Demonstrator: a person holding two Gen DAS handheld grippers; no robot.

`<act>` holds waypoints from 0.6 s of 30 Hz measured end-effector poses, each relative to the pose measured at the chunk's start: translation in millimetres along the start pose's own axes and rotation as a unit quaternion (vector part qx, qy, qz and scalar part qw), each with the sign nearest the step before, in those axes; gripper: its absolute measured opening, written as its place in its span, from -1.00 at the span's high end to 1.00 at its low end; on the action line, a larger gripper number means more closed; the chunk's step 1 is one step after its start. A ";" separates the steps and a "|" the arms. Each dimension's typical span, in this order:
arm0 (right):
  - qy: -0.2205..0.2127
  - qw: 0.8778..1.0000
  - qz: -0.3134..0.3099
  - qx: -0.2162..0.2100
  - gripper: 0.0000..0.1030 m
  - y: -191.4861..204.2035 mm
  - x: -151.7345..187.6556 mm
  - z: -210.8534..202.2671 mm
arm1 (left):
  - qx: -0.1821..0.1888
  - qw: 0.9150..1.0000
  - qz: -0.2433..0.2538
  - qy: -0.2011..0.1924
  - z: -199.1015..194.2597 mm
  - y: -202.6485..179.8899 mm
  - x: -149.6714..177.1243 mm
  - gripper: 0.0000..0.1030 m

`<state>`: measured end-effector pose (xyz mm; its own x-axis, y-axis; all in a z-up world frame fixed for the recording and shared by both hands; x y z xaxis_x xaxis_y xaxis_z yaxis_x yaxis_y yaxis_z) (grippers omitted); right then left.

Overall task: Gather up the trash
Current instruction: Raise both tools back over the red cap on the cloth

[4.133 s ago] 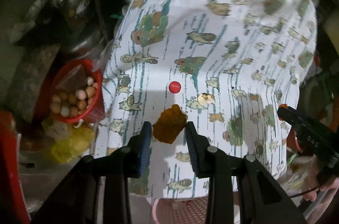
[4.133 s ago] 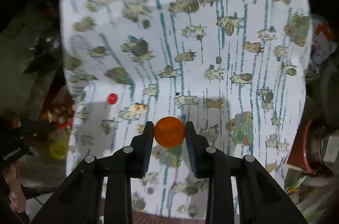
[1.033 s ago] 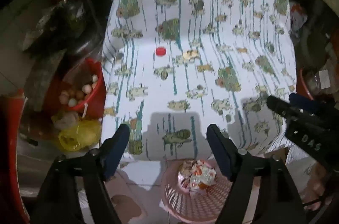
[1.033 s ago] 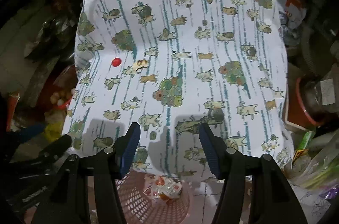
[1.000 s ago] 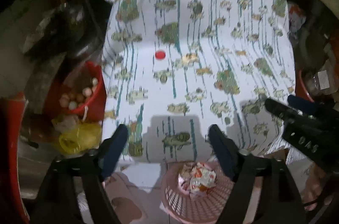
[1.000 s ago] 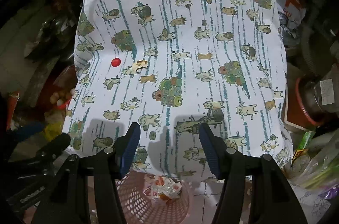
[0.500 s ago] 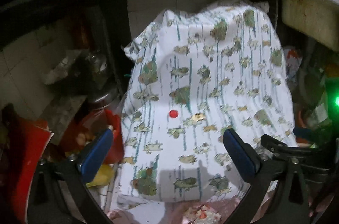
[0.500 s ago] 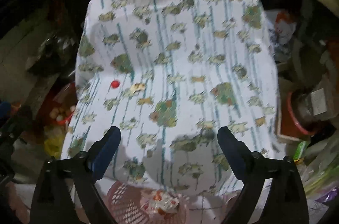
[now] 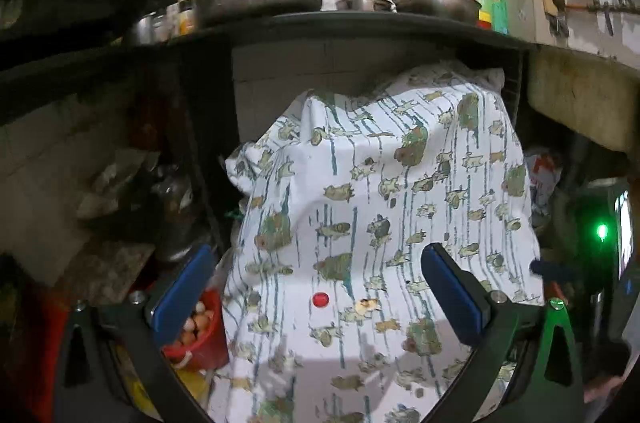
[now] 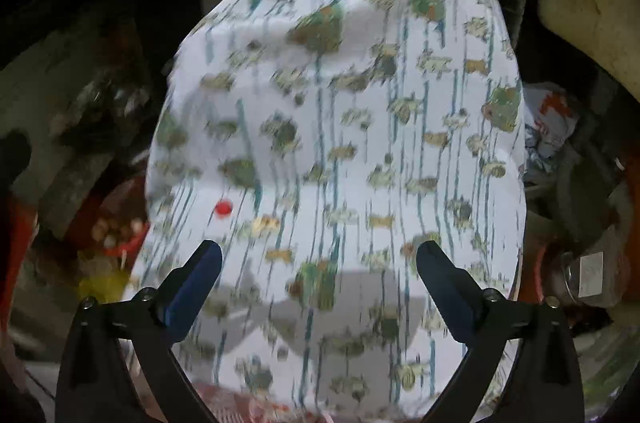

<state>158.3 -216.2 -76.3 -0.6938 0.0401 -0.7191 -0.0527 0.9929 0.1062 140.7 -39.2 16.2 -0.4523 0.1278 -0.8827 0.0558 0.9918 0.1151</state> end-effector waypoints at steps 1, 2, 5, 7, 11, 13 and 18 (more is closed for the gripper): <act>-0.009 1.000 0.009 0.010 -0.92 -4.1 -7.3 2.9 | -0.010 1.000 0.005 0.004 7.9 3.8 -2.9 -1.00; -0.023 0.999 0.016 0.022 -0.92 -8.6 -15.9 6.0 | -0.018 1.000 0.005 0.008 16.2 9.1 -3.9 -1.00; -0.054 0.998 0.009 0.041 -0.93 -18.0 -28.5 17.8 | -0.028 0.999 -0.006 0.016 37.1 24.8 2.7 -1.00; -0.041 0.998 -0.006 0.040 -0.93 -20.6 -26.7 33.1 | -0.033 0.998 -0.004 0.049 59.9 34.1 12.8 -1.00; 0.032 0.999 -0.021 0.008 -0.93 -12.4 -18.4 76.2 | -0.043 0.996 0.017 0.074 91.3 40.7 13.9 -1.00; 0.049 0.999 -0.018 0.007 -0.93 -7.6 -18.4 90.8 | -0.044 0.994 0.028 0.091 107.3 42.7 12.7 -1.00; 0.119 0.992 -0.002 -0.037 -0.93 19.3 -9.8 132.7 | -0.048 0.985 0.042 0.158 145.6 44.5 29.7 -1.00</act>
<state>259.4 -182.6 -158.4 -0.8431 0.0007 -0.5378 -0.1014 0.9819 0.1603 259.4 9.2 -71.3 -0.7050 0.1871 -0.6841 0.0275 0.9711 0.2372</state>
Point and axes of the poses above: each gripper's, at about its wrist camera, not at the fingertips, and z roughly the way its jaws point, y to its left, x to its underside, the point moved 9 cm from there along z, roughly the way its jaws point, and after that the axes turned 4 degrees about -x, right-handed, at the moved point
